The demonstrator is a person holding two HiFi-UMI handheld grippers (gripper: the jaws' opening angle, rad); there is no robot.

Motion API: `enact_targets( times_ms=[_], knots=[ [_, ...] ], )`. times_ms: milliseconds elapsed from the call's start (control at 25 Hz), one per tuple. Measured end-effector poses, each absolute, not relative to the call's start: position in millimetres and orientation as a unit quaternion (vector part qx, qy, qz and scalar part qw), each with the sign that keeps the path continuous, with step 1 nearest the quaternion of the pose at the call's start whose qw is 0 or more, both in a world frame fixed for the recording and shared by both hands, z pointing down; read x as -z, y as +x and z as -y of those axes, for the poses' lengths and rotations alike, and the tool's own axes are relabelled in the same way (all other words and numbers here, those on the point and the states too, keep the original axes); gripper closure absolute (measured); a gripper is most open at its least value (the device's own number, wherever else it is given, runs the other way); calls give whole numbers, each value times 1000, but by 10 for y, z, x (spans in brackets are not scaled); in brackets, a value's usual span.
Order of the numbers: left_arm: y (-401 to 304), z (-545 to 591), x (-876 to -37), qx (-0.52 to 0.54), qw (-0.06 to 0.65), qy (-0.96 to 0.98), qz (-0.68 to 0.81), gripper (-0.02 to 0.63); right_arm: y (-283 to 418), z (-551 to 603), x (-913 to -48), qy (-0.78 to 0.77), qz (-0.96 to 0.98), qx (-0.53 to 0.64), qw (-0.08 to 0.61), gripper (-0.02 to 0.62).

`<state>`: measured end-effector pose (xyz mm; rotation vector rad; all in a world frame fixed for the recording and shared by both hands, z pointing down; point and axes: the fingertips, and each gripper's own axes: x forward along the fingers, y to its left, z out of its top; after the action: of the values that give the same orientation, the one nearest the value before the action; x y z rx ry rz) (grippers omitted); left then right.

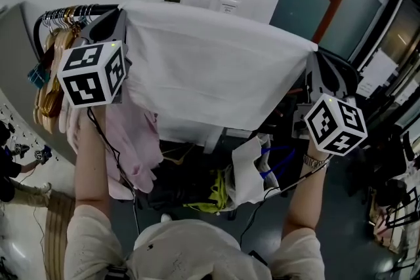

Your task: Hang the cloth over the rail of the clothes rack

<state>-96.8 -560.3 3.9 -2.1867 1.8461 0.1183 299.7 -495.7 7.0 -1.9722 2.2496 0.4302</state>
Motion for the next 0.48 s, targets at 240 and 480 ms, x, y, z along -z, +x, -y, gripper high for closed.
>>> enact_targets(
  times_ms=[240,480],
  knots=[
    [-1044,5574,-3,-39,172,-722,-669,583,3187,4902,-12,-674,-721,-149,67,566],
    [-1073,5491,53,-43,205,-696,-686,547,3156,4947,-153,-672,-727,-135,48,566]
  ],
)
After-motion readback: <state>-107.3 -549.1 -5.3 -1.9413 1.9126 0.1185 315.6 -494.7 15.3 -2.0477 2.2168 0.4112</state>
